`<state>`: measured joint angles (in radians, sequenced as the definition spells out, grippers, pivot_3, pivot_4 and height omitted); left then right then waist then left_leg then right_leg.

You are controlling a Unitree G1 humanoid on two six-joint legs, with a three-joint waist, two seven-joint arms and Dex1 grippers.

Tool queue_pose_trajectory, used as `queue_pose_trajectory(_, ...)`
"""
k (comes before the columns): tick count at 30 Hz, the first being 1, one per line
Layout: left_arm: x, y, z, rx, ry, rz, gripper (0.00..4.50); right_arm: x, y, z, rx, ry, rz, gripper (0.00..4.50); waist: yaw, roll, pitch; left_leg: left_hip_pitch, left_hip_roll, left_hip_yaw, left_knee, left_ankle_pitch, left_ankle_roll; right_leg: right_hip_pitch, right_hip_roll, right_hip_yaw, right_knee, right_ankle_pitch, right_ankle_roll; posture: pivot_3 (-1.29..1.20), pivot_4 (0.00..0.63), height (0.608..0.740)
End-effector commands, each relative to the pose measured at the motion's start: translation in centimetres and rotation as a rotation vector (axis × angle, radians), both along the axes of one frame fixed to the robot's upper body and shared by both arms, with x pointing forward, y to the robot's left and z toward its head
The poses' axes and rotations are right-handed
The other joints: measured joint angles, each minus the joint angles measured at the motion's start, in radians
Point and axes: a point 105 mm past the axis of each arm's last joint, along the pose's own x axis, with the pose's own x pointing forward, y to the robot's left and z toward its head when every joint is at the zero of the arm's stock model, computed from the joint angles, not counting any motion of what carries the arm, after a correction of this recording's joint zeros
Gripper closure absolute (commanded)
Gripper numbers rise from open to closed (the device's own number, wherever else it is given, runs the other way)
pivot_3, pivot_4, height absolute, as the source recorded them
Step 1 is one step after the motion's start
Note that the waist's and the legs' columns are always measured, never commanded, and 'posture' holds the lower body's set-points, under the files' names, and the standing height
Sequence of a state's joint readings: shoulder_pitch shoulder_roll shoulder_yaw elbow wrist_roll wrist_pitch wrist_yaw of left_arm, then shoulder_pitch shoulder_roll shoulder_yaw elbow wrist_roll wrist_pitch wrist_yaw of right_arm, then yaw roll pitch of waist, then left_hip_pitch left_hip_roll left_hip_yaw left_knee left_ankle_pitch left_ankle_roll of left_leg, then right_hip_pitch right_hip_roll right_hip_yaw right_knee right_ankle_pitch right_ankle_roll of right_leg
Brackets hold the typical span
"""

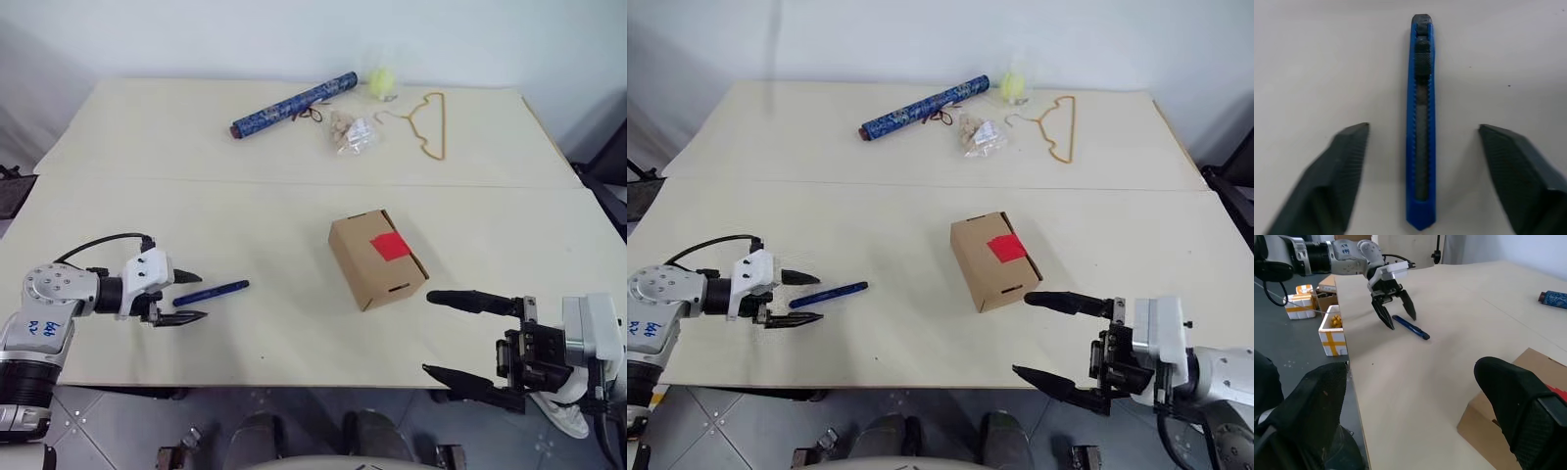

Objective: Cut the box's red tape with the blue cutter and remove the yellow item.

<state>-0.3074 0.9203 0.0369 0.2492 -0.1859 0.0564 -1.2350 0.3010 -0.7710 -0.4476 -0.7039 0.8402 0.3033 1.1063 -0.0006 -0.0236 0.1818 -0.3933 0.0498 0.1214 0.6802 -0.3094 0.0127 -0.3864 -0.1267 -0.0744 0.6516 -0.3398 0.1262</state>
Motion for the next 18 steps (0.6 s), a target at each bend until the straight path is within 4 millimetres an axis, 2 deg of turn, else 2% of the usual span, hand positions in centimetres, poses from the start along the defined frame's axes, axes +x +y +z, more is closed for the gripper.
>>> queue_pose_trajectory(1, 0.1, 1.6, -1.4, 0.096, 0.033, 0.077, 2.03, -0.3, 0.2, 0.7, -0.004, -0.051, -0.002, 0.0, 0.001, 0.002, 0.0, 0.003, 0.0, 0.0, -0.001, -0.001, 0.002, 0.003, 0.0, 0.0, -0.001, 0.0, 0.0, 0.0, 0.15, 0.74)
queue_pose_trajectory(6, 0.4, 1.1, -1.5, 0.085, 0.028, 0.085, 3.49, -0.2, 0.2, 1.1, 0.001, -0.054, -0.008, 0.0, 0.0, 0.008, -0.004, 0.008, -0.001, -0.001, -0.004, -0.002, 0.005, 0.01, -0.004, -0.001, -0.007, -0.001, -0.001, 0.0, 0.15, 0.74)
queue_pose_trajectory(16, 0.6, 0.5, -2.0, 0.1, 0.029, 0.076, 3.49, 0.3, 1.4, 2.4, 0.009, -0.056, 0.002, 0.0, 0.0, 0.015, -0.008, 0.008, -0.001, -0.001, -0.004, -0.002, 0.005, 0.01, -0.005, -0.001, -0.007, -0.001, -0.001, 0.0, 0.15, 0.74)
queue_pose_trajectory(18, 0.6, 0.1, -2.1, 0.086, 0.026, 0.07, 3.84, 0.5, 1.5, 2.5, 0.006, -0.05, 0.005, 0.0, 0.001, 0.015, -0.008, 0.008, -0.001, -0.001, -0.004, -0.002, 0.006, 0.01, -0.005, -0.001, -0.007, -0.001, -0.001, 0.0, 0.15, 0.74)
